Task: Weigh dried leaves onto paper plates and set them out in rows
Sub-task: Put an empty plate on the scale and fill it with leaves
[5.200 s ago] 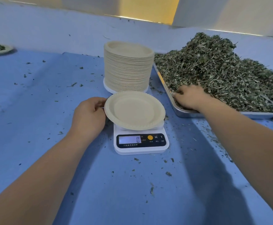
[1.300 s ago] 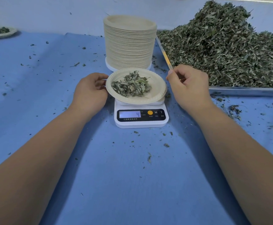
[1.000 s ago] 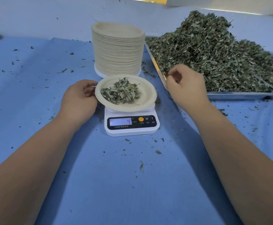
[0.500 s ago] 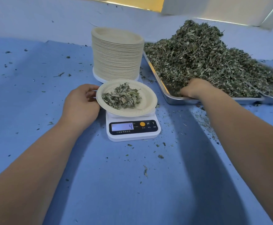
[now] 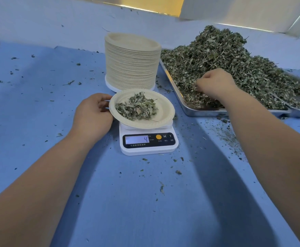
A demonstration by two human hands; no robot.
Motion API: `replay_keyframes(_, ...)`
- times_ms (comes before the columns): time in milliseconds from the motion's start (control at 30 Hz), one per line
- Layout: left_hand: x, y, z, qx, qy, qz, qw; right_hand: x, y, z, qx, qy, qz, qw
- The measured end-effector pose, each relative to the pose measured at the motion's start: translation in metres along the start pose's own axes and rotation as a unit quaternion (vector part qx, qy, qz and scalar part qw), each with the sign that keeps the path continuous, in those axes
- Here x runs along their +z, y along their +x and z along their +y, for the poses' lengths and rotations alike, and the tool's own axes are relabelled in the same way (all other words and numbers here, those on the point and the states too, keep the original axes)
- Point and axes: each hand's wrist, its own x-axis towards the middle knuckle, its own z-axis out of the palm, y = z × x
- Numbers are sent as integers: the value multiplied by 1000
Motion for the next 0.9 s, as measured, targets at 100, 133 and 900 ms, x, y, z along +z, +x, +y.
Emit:
replay_keyframes(100,1,1,1,3,0,-1,1000,8,2,10,9,-94,-36,995)
replay_keyframes(133,1,0,1,3,0,0,1000,14,2,11,20,-116,-82,990)
replay_keyframes(900,-1,0,3,1,7,1,1000,30,-40,-23,-136,-146,-181,963)
